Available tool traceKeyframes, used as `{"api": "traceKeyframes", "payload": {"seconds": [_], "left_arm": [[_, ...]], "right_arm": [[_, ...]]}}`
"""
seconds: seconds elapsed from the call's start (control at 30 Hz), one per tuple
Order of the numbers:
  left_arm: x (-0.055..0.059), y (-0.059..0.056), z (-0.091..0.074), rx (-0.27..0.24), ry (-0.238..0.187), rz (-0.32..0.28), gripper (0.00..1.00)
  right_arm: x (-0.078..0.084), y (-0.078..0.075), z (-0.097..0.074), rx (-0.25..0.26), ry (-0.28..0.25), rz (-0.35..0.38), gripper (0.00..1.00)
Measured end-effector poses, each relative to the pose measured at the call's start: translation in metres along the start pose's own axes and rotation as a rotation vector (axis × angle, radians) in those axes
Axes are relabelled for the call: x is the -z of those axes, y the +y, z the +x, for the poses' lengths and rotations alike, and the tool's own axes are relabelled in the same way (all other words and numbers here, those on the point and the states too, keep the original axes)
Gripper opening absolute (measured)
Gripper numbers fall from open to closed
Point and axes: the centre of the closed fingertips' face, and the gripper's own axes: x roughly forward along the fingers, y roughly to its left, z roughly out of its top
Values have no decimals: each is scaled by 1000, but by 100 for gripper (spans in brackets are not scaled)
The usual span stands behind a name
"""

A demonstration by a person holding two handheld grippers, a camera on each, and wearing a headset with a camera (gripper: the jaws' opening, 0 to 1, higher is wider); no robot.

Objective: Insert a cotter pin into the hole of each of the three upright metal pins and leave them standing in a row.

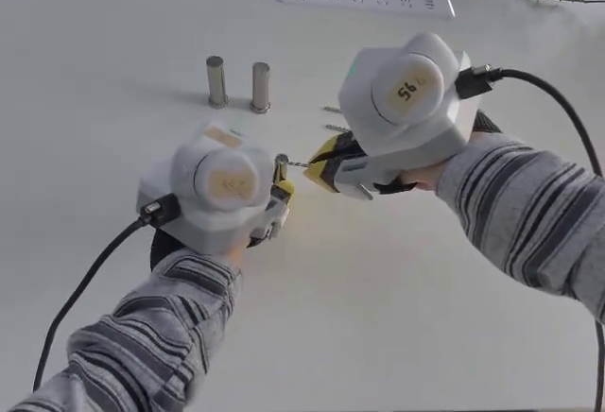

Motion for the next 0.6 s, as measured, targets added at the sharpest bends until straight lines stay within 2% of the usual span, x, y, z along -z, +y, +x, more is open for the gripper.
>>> {"api": "traceKeyframes", "payload": {"seconds": [0.43, 0.6], "left_arm": [[1, 0, 0, -4, -3, 16, 5], [0, 1, 0, -6, -1, 13, 5]], "right_arm": [[-7, 4, 5, -1, -5, -52, 0], [-9, 4, 4, -6, -13, -36, 0]]}}
